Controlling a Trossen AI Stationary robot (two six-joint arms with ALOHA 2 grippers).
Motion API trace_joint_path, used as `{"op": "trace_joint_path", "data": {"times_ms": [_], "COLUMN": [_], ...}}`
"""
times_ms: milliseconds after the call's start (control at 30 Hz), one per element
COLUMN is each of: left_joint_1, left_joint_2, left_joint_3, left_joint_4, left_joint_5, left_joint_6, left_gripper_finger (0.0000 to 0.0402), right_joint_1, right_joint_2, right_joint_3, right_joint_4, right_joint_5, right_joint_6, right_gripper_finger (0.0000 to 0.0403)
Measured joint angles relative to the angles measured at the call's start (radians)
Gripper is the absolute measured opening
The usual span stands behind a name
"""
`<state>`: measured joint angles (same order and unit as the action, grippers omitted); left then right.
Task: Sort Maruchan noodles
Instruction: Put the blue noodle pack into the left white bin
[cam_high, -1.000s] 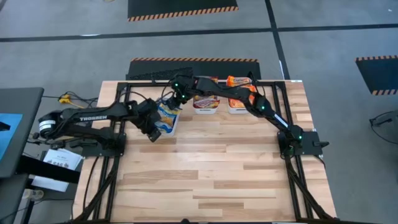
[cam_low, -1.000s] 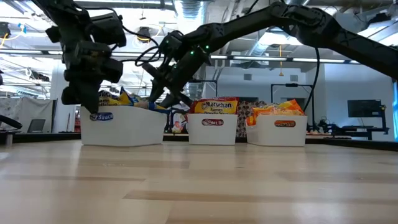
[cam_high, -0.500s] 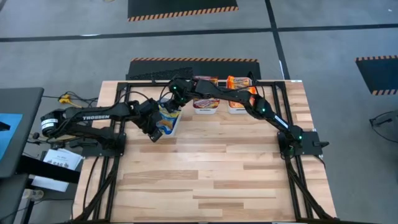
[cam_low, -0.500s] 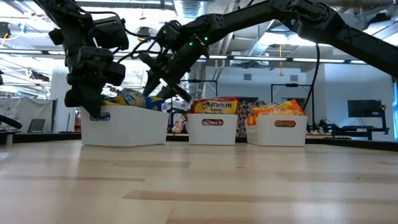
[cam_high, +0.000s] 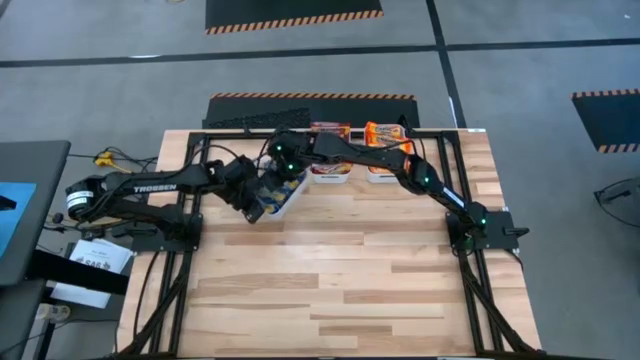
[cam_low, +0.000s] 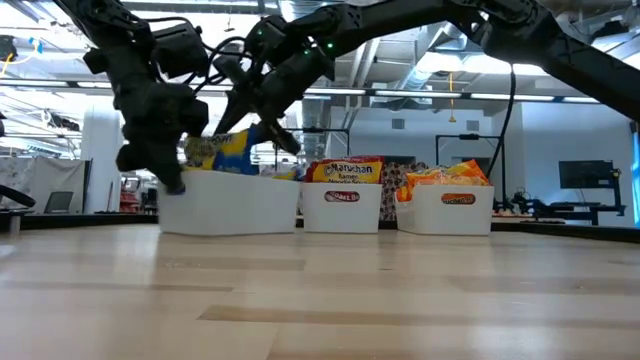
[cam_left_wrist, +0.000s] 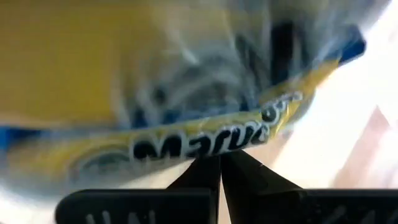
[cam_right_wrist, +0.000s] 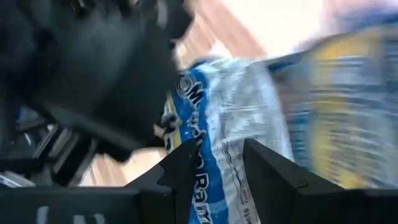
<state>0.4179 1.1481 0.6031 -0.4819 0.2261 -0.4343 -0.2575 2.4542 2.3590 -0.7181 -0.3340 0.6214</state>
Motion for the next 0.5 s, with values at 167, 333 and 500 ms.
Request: {"op": "trace_joint_path", "data": {"times_ms": [167, 333, 500], "left_joint_1": [0.000, 0.000, 0.000], "left_joint_2": [0.000, 0.000, 0.006], "left_joint_3": [0.000, 0.001, 0.001], "left_joint_4": [0.037, 0.036, 0.011], "left_joint_5": [-0.020, -0.025, -0.031], "left_joint_6": [-0.006, -0.025, -0.035], "left_gripper_finger": [0.0001, 0.0001, 0.0001], "right_joint_1": [0.001, -0.008, -0.007], "right_joint_2": [-0.018, -0.005, 0.003], "right_joint_3": [-0.005, -0.009, -0.011], "right_joint_4": [-0.034, -0.057, -0.045], "right_joint_5": [0.010, 0.030, 0.082], "right_joint_6": [-0.043, -0.046, -0.049], "right_gripper_finger": [0.0159, 0.0159, 0.0159]}}
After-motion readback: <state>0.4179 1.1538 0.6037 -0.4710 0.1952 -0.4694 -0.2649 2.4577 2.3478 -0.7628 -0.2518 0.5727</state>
